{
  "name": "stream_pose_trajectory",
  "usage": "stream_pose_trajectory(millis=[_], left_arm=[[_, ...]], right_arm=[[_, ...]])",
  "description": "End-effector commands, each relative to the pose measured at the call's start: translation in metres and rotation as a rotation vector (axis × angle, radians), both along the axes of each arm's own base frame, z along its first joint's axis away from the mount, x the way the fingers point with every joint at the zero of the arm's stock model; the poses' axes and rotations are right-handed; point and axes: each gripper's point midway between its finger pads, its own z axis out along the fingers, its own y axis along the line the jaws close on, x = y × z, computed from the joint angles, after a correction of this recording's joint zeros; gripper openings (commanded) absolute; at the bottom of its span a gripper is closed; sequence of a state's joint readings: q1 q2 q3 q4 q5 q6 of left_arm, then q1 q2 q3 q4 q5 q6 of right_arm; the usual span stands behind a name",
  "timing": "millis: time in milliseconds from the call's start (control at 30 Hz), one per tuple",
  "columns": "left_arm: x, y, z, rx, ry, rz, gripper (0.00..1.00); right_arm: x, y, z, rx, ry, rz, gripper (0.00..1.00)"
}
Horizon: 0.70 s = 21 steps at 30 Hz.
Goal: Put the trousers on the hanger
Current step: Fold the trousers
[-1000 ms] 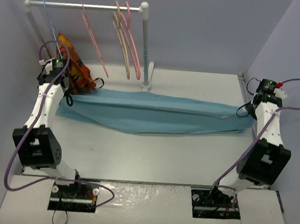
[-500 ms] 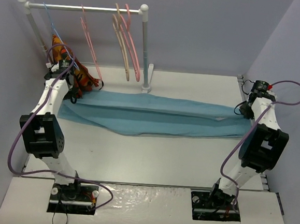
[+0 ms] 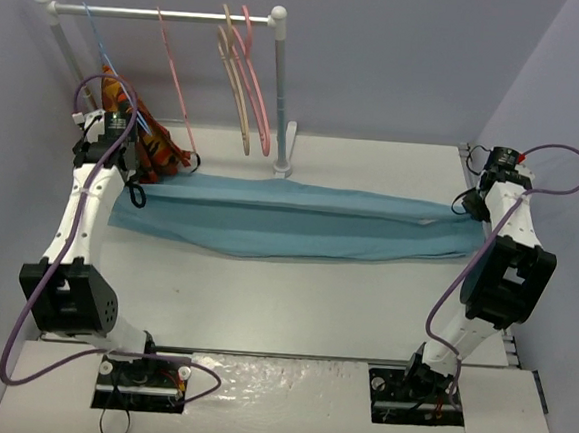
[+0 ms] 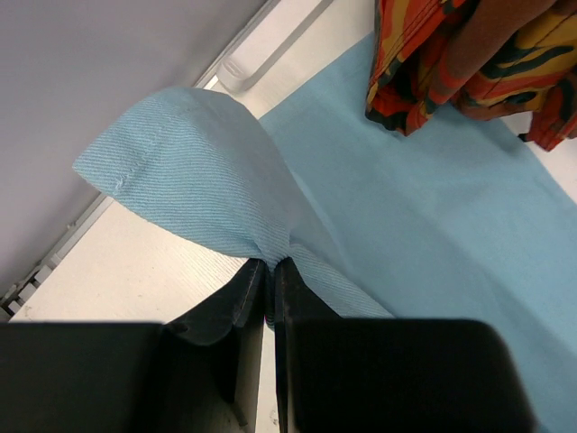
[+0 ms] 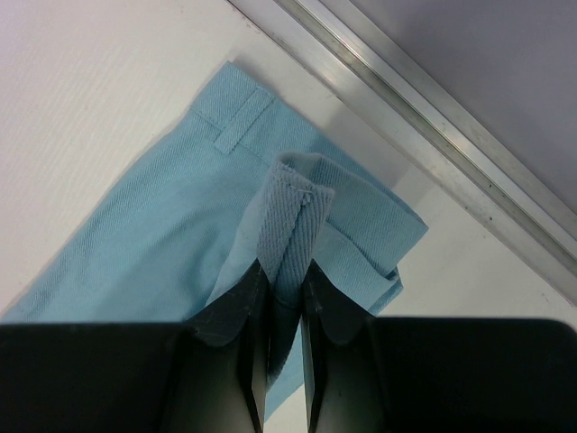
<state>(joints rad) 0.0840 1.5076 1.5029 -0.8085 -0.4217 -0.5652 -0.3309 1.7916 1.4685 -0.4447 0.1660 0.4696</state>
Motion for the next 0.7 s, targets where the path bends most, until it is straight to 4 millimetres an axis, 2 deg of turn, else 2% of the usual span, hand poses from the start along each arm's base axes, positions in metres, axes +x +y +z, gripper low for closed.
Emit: stream_pose_trajectory(millis=[0, 167, 333, 600, 667], left_arm=[[-0.039, 0.066, 0.056, 0.290, -0.053, 0.230, 0.00], [-0.033, 0.068, 0.047, 0.294, -0.008, 0.236, 0.00], [-0.018, 0.069, 0.018, 0.282, 0.076, 0.228, 0.00], [0.005, 0.069, 0.003, 0.266, 0.067, 0.226, 0.00], [0.018, 0.067, -0.003, 0.248, 0.065, 0.214, 0.00]], right_arm=[[0.004, -0.072, 0.049, -0.259, -0.091, -0.164, 0.00], [0.008, -0.070, 0.044, -0.241, -0.093, -0.158, 0.00], [0.009, -0.071, 0.040, -0.246, -0.080, -0.152, 0.00], [0.016, -0.072, 0.035, -0.241, -0.070, -0.127, 0.00], [0.024, -0.071, 0.033, -0.230, -0.076, -0.113, 0.00]])
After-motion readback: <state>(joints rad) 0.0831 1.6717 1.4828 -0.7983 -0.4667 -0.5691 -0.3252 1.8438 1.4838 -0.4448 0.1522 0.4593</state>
